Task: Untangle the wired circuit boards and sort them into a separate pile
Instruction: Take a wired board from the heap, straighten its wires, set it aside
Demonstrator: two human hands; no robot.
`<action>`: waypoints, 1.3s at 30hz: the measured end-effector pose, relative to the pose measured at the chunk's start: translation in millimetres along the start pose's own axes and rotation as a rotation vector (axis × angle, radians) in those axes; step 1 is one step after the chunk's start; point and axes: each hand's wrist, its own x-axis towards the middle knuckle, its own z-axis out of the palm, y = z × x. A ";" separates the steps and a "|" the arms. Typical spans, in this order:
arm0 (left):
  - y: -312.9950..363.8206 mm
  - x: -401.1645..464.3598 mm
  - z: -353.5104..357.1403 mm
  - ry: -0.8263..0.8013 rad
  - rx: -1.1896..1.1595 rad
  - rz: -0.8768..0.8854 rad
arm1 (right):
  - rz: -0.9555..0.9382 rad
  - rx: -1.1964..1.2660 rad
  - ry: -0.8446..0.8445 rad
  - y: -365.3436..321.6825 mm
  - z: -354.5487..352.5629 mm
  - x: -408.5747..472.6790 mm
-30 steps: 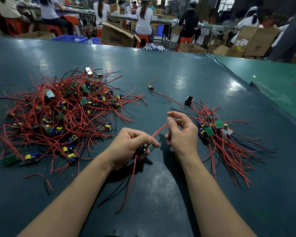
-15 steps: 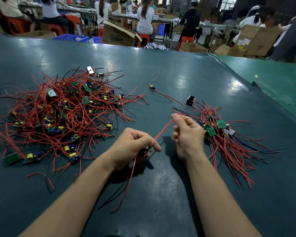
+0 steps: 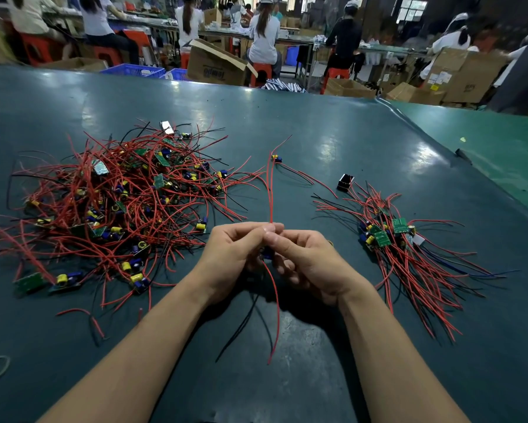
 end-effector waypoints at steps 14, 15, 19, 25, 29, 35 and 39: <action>-3.6 4.2 -8.7 0.514 0.537 0.738 | -0.394 0.814 1.008 -14.5 -23.3 1.9; -2.8 4.8 -8.1 0.515 0.531 0.733 | -0.351 0.886 1.019 -13.2 -24.0 2.6; -1.2 5.4 -12.2 0.586 0.741 0.767 | -0.245 0.857 1.042 -7.4 -26.6 5.8; 2.7 8.9 -37.4 0.855 1.396 0.327 | -0.240 0.612 0.986 -5.6 -19.7 8.9; 2.0 7.0 -44.5 0.788 1.548 0.078 | -0.226 0.525 0.959 -4.0 -15.5 10.1; 0.5 7.0 -46.3 0.792 1.501 0.168 | -0.251 0.439 0.880 0.3 -16.3 12.5; 0.5 9.6 -44.9 0.740 1.544 0.097 | -0.252 0.355 0.842 2.5 -13.8 14.0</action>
